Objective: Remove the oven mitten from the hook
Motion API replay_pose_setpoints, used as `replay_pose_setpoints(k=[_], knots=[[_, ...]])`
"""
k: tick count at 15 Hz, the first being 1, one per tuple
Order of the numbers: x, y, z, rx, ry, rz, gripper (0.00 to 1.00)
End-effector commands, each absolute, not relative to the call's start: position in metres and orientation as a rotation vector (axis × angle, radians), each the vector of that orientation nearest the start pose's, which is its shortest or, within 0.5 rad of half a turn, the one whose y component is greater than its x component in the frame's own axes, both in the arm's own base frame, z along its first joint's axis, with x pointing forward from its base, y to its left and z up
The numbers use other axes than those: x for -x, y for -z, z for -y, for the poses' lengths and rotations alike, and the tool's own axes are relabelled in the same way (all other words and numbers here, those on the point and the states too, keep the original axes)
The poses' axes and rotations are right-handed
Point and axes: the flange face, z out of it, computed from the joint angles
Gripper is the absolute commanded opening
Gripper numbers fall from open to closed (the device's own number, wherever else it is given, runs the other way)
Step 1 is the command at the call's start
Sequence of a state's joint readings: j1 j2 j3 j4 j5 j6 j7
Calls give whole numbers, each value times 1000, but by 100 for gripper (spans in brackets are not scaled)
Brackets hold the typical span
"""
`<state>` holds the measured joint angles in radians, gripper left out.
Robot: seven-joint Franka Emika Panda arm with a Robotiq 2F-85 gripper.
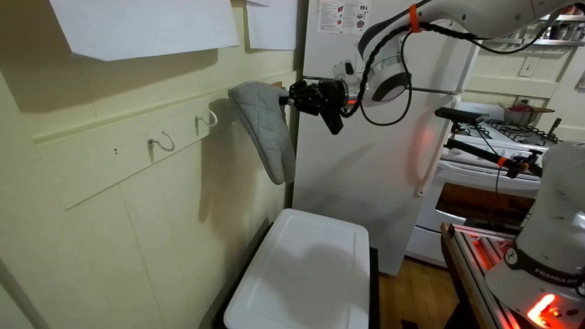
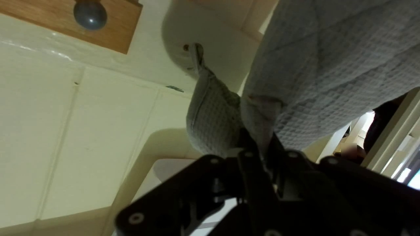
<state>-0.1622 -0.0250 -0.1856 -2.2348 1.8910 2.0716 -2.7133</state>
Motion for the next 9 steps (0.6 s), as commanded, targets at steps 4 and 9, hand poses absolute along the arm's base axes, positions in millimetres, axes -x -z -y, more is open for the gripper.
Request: replay_pose_setpoints(k=[4, 9], knots=[[-532, -407, 135, 1904, 2000, 1101, 33], [-525, -414, 146, 2105, 1913, 1096, 79]])
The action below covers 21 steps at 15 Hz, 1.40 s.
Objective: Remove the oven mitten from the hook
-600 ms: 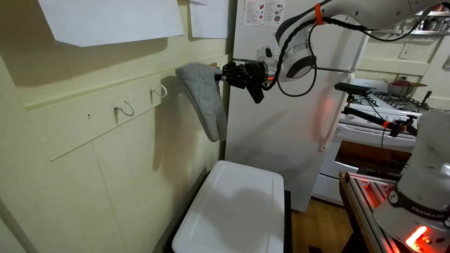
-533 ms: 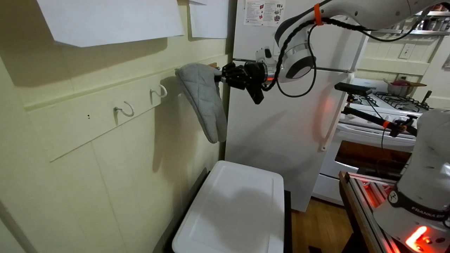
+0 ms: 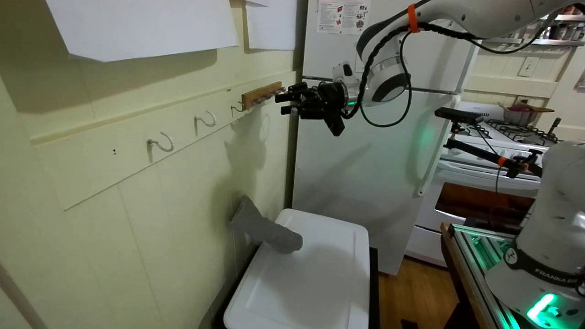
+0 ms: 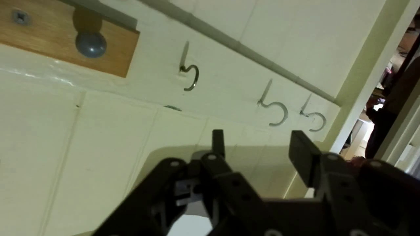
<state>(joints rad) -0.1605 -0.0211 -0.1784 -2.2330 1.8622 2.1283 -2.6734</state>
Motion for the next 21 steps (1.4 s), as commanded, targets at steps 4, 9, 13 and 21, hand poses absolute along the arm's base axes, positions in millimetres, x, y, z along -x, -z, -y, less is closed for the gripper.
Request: replay_pose_setpoints(k=[4, 9, 13, 21], knots=[[-523, -405, 148, 2195, 1828, 1070, 100], [-513, -392, 148, 2229, 1587, 976, 100], [-498, -374, 155, 2363, 1342, 919, 100], [-464, -341, 173, 2659, 818, 1017, 100]])
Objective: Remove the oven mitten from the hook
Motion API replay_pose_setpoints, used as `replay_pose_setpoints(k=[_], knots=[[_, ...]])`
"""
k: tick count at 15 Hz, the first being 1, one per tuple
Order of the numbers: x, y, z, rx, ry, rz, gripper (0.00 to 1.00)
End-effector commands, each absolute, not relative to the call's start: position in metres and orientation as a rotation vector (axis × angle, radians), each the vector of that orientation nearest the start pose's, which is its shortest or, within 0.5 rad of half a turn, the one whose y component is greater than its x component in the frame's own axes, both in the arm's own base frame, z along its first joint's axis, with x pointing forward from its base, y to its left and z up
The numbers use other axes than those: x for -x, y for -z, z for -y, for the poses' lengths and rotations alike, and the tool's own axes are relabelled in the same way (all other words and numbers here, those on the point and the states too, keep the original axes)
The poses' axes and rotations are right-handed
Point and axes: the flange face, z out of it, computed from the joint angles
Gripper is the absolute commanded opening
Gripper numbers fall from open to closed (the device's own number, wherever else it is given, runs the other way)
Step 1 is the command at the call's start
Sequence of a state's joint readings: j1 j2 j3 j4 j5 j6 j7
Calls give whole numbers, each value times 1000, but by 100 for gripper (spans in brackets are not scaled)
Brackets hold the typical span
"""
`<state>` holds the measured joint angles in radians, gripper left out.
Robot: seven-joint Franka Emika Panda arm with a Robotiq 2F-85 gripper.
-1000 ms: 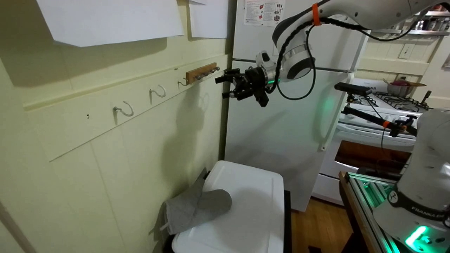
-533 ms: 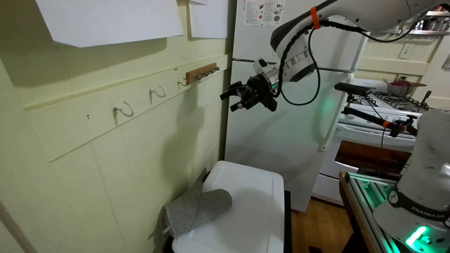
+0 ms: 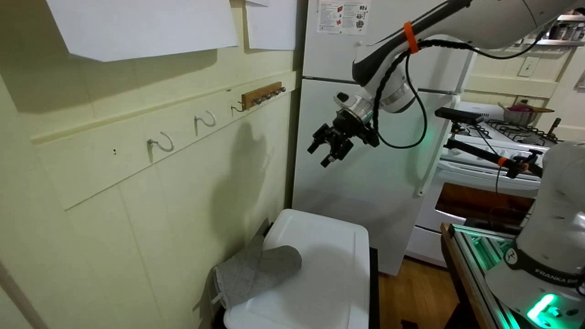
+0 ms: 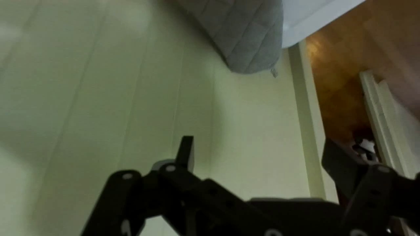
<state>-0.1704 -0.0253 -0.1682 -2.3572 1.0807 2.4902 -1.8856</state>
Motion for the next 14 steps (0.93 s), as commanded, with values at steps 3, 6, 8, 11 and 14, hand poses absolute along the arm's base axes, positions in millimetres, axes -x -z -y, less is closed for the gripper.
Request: replay_pose_setpoints(k=[3, 6, 8, 11, 14], knots=[[-460, -344, 179, 2701, 646, 1080, 100], [-460, -351, 183, 2755, 521, 1120, 100], [-460, -356, 183, 2773, 456, 1125, 100], [-465, -351, 183, 2774, 495, 1138, 100], [-465, -353, 183, 2776, 492, 1140, 100]])
